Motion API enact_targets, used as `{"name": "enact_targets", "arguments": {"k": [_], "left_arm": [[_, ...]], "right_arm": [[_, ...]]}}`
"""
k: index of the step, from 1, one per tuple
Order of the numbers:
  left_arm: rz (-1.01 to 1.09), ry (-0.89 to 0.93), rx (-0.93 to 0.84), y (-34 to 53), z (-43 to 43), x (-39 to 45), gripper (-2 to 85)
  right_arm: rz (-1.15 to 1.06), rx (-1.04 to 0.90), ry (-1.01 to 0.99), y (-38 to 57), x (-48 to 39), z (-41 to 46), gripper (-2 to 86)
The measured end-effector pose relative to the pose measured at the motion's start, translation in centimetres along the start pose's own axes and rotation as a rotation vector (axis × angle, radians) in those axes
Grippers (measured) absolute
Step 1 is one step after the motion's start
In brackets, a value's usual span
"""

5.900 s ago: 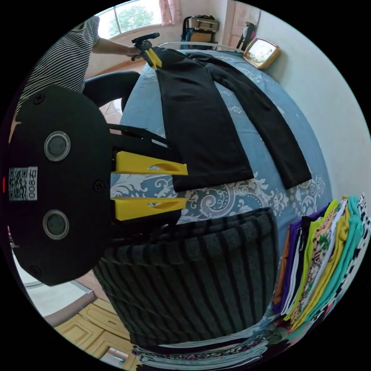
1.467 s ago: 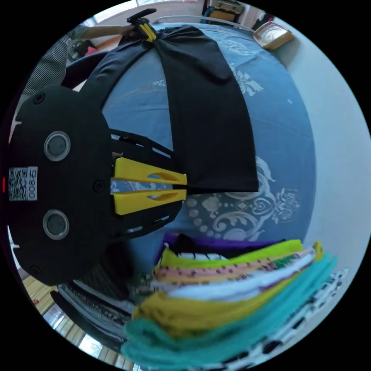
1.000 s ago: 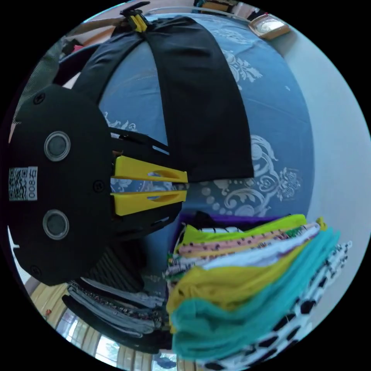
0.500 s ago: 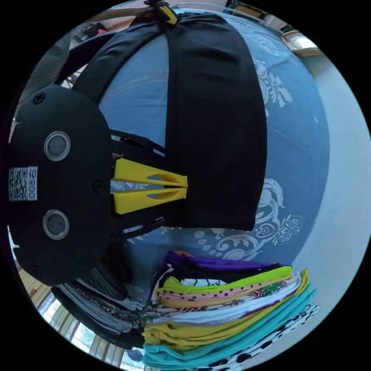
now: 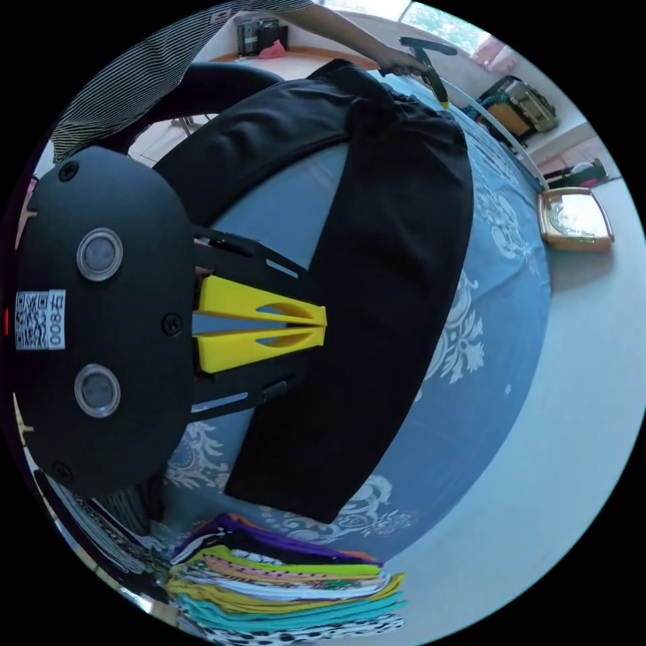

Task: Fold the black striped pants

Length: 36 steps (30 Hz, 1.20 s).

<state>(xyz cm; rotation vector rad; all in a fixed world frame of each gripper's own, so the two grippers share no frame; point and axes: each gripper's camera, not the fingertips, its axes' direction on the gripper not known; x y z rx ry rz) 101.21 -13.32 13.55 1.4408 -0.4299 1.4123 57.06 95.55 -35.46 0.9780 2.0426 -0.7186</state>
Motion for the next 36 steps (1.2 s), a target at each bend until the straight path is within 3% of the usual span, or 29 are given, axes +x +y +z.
{"name": "enact_targets", "arguments": {"k": [5, 10, 17, 21, 24, 28, 36], "left_arm": [[-0.232, 0.131, -0.055, -2.2, 1.6, -8.3, 9.1], [-0.361, 0.399, -0.011, -2.2, 2.6, -13.5, 2.6], [-0.231, 0.415, 0.174, -5.3, -1.8, -14.6, 1.4], [-0.177, 0.273, 0.022, -6.3, -0.4, -14.5, 2.2], [-0.23, 0.262, 0.062, -4.3, -0.9, -15.5, 2.6], [-0.214, 0.39, 0.098, -0.7, -2.8, -16.6, 3.1], [-0.088, 0.577, -0.023, 3.0, -1.9, -12.2, 2.8]], "right_arm": [[-0.031, -0.003, -0.042, -2.5, -1.6, 0.8, 0.0], [-0.039, -0.043, -0.065, -2.4, -3.0, 2.1, 0.0], [-0.016, -0.03, -0.09, -1.1, -3.6, 2.2, -0.1], [0.007, -0.016, -0.069, -0.2, -4.4, 2.4, -0.2], [0.043, -0.011, -0.102, 0.6, -4.4, 2.3, -0.2], [0.061, 0.046, -0.096, 2.3, -4.8, 1.1, -0.1], [0.099, 0.086, -0.058, 2.0, -5.0, 1.2, -0.1]]}}
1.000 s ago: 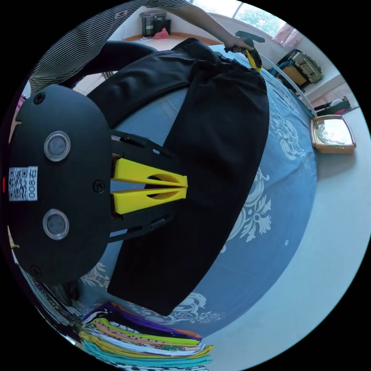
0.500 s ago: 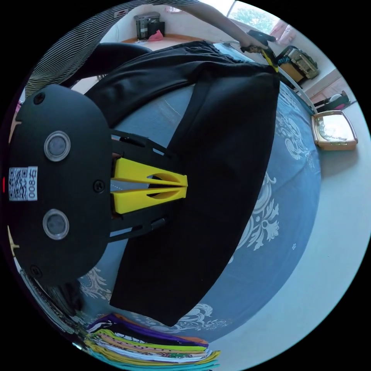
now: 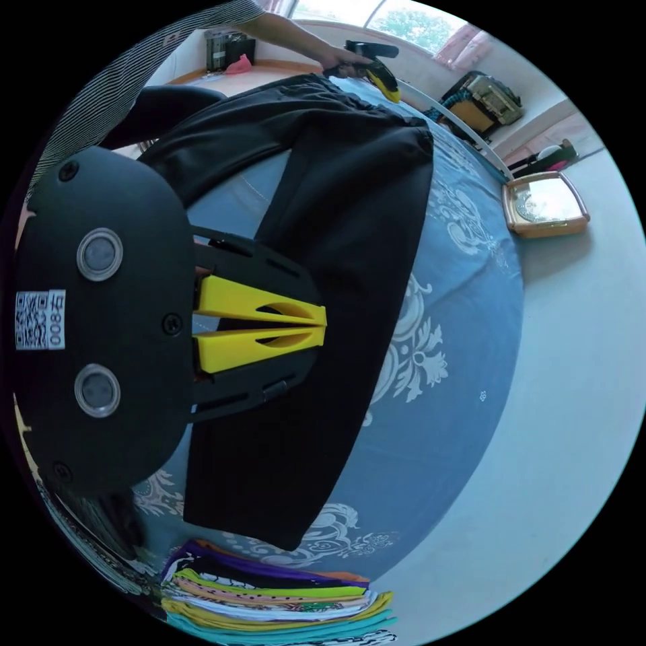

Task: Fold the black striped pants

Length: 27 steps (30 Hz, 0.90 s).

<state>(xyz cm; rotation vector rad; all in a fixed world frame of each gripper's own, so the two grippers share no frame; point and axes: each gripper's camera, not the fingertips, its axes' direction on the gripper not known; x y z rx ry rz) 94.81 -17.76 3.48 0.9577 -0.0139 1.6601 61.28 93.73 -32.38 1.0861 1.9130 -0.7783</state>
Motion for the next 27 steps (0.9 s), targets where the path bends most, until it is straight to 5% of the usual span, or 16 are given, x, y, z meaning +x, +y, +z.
{"name": "enact_targets", "arguments": {"k": [5, 8, 21, 24, 27], "left_arm": [[0.158, -0.022, -0.143, -0.2, 6.0, 4.6, 2.1], [0.275, -0.259, -0.306, 0.7, 10.6, 6.7, 1.1], [0.36, -0.233, -0.288, 8.0, 11.0, 11.8, 0.1], [0.409, -0.336, -0.41, 10.5, 13.0, 12.7, 0.1], [0.364, -0.262, -0.302, 12.1, 11.0, 13.9, 0.1]], "right_arm": [[0.037, -0.087, 0.017, -0.3, 0.4, 3.1, -0.2], [0.055, -0.051, -0.022, 1.1, 0.3, 3.1, -0.1], [0.174, 0.063, -0.043, 8.7, 0.8, 1.5, 0.0], [0.193, -0.027, -0.004, 10.8, 0.9, 2.6, 0.0], [0.21, 0.067, -0.07, 13.6, 0.1, 0.6, 0.0]]}}
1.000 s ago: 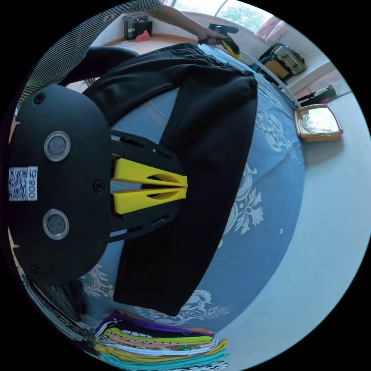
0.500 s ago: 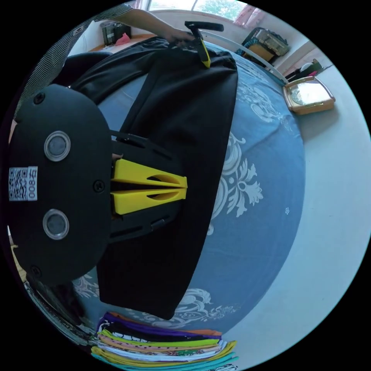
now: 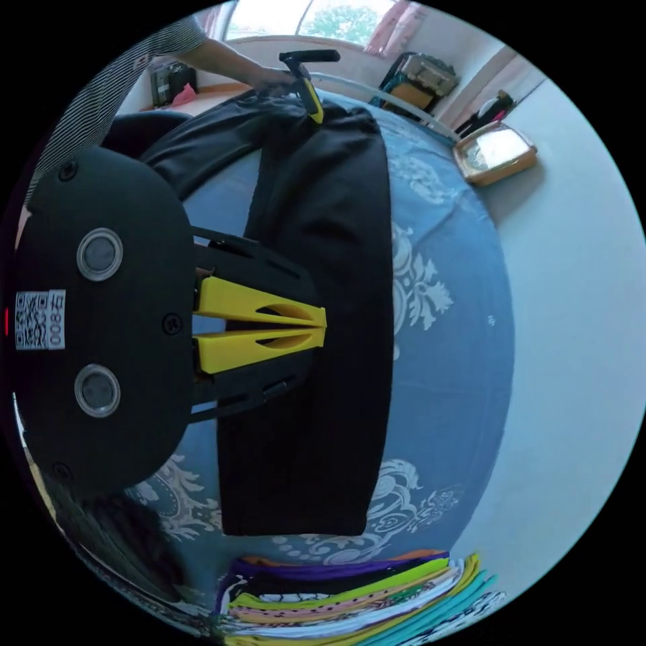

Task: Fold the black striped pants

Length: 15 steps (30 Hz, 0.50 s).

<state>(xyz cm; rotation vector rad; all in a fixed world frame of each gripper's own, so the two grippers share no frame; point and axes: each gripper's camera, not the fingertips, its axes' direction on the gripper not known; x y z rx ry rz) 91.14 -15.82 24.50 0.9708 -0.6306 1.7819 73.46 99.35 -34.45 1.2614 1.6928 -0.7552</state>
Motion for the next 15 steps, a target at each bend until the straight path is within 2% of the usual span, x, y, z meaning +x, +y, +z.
{"name": "enact_targets", "arguments": {"k": [3, 7, 11, 14, 15], "left_arm": [[0.006, 0.064, 0.073, 2.9, -2.0, 1.8, 0.1], [0.037, 0.058, 0.034, 8.1, -2.3, 5.3, 0.1], [0.007, 0.032, -0.037, 11.8, -0.7, 7.5, 0.1], [-0.025, -0.055, -0.143, 13.7, 1.8, 8.5, 0.1], [-0.022, -0.052, -0.114, 14.3, 2.2, 8.9, 0.1]], "right_arm": [[-0.093, 0.017, -0.069, 4.4, -2.5, -2.2, 0.1], [-0.139, -0.058, -0.039, 13.3, -5.6, -3.7, 0.1], [0.016, -0.121, 0.0, 20.9, -5.5, -4.7, 0.1], [0.191, -0.123, 0.046, 26.1, -4.3, -6.0, 0.1], [0.236, -0.123, 0.083, 27.7, -4.0, -6.4, 0.1]]}}
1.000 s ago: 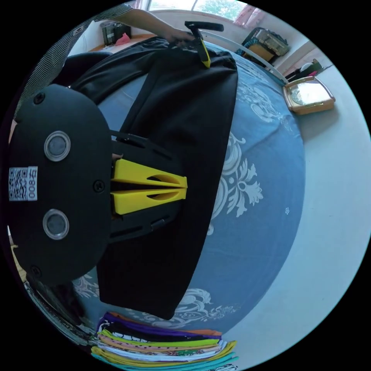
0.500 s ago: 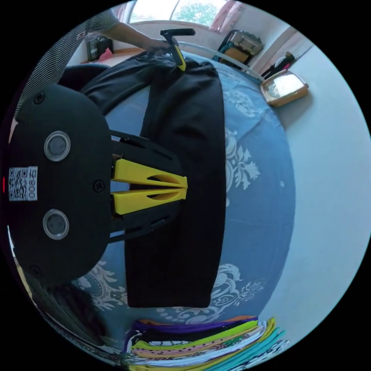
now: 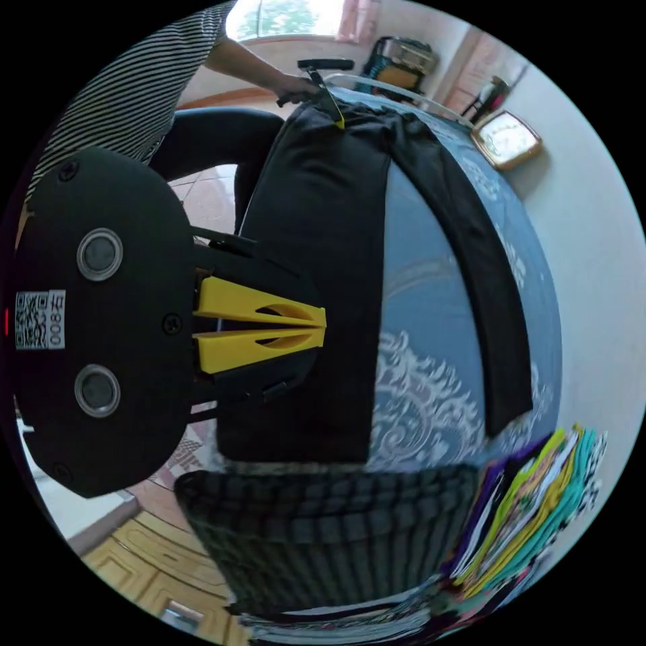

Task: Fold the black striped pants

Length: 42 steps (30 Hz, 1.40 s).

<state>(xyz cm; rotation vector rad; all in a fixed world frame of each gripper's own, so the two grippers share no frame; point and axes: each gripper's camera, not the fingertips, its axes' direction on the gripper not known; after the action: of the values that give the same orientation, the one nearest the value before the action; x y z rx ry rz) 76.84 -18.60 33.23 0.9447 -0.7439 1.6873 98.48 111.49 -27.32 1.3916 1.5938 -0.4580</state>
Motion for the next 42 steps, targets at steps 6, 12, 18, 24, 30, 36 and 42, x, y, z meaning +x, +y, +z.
{"name": "enact_targets", "arguments": {"k": [6, 12, 18, 24, 30, 36, 42], "left_arm": [[-0.011, -0.03, -0.059, 0.5, 0.8, 2.3, 0.1], [-0.134, 0.032, -0.061, 1.7, 1.1, 3.4, 0.1], [-0.118, -0.051, 0.02, 5.1, -2.4, 5.9, 0.1], [-0.132, -0.203, -0.01, 9.4, -3.3, 6.2, 0.0], [-0.131, -0.213, -0.094, 10.1, -1.5, 6.4, 0.1], [-0.027, -0.335, -0.15, 9.4, -1.5, 8.5, 0.1], [-0.069, -0.323, -0.121, 9.3, -2.3, 8.3, 0.2]], "right_arm": [[0.072, -0.066, 0.139, 3.9, 0.4, 1.7, 0.1], [0.013, -0.014, 0.26, 5.9, -2.5, 1.9, 0.1], [0.04, -0.073, 0.263, 6.1, -3.7, 1.4, 0.1], [0.031, -0.02, 0.202, 7.0, -6.4, -1.3, 0.1], [-0.077, -0.072, 0.125, 8.1, -11.6, -1.0, 0.0], [-0.107, -0.182, 0.136, 6.9, -15.3, 0.8, 0.1], [-0.043, -0.211, 0.092, 5.4, -15.0, -0.1, 0.2]]}}
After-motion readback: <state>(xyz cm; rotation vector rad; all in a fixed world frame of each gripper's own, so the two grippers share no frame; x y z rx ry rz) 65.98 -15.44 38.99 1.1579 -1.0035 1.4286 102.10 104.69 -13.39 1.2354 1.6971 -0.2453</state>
